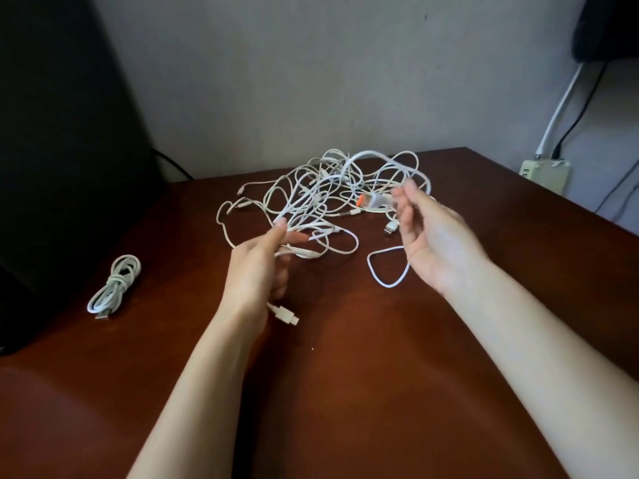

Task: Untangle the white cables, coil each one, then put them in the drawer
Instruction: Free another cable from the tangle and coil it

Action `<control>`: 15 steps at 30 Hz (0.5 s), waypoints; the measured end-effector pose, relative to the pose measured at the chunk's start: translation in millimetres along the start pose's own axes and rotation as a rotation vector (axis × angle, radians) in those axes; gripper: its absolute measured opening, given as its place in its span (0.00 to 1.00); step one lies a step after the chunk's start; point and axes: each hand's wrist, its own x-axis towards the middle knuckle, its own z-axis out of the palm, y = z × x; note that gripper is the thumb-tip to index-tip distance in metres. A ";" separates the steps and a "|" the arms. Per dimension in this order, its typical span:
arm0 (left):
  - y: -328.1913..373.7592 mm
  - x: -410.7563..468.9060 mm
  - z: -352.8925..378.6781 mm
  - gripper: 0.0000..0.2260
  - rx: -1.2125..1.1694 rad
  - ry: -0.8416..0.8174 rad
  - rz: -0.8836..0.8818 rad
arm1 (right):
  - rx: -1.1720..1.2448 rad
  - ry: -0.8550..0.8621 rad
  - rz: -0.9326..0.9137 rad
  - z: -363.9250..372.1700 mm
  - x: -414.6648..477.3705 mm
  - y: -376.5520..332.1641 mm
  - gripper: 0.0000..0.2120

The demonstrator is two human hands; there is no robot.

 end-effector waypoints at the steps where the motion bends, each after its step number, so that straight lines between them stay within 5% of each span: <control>1: -0.5 -0.8 -0.1 0.14 0.034 -0.008 0.019 | 0.101 0.047 0.002 -2.9 4.4 -1.3 0.08; 7: -5.7 -2.9 -0.5 0.09 0.224 0.080 0.108 | 0.451 0.323 -0.138 -17.8 21.7 -19.8 0.05; 10: -7.3 -1.2 -3.1 0.10 0.272 0.135 0.143 | 0.318 0.449 -0.161 -25.2 26.6 -28.3 0.01; 13: -8.5 -0.2 -4.3 0.09 0.256 0.168 0.161 | 0.201 0.482 -0.171 -24.5 25.2 -32.9 0.16; 15: -8.3 -0.2 -4.8 0.07 0.242 0.184 0.172 | 0.158 0.436 -0.175 -20.4 23.2 -33.4 0.16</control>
